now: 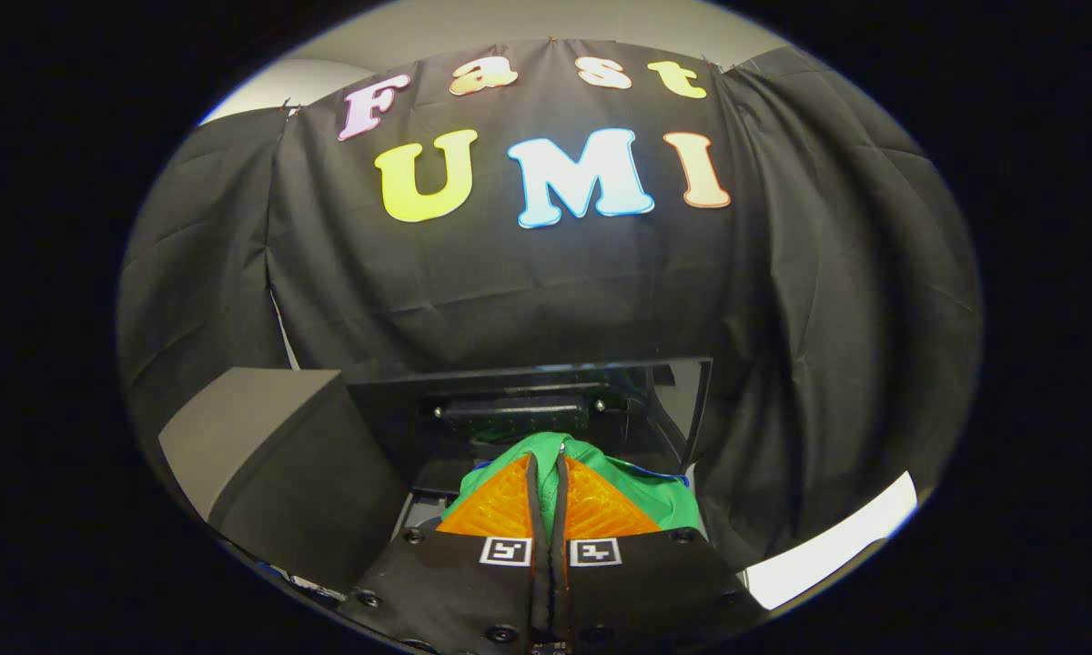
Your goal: Put the clothes into the washing machine and then close the washing machine lid.
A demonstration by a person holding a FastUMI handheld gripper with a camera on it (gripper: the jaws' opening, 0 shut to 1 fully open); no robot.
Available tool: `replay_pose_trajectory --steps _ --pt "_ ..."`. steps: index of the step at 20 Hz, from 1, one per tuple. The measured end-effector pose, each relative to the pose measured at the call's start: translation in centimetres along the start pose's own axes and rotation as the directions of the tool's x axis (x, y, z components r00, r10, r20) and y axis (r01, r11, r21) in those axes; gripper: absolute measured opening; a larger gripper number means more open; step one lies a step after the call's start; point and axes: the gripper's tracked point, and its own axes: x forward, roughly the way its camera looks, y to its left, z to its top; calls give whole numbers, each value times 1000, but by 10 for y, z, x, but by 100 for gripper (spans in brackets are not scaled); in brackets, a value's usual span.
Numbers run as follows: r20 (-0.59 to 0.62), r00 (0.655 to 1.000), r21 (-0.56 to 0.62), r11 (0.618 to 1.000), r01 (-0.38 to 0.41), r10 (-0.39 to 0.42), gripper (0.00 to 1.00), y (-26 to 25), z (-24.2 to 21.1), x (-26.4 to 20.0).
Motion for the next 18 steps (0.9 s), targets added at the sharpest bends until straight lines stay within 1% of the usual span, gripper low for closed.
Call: replay_pose_trajectory --steps 6,9,13,14,15,17,18 --pt "-120 993 7 1000 16 -15 2 -13 -59 30" --pt "-164 986 9 1000 15 -13 2 -15 -75 45" --pt "-217 976 -1 1000 11 -11 10 -18 -99 49" --pt "-224 974 -9 1000 13 -15 13 -19 -102 49" --pt "-208 978 -16 1000 11 -14 20 -18 -98 49" --pt "-163 986 -40 999 4 -10 59 -15 -84 45" --pt "-159 987 -51 999 6 -14 79 -16 -89 44"
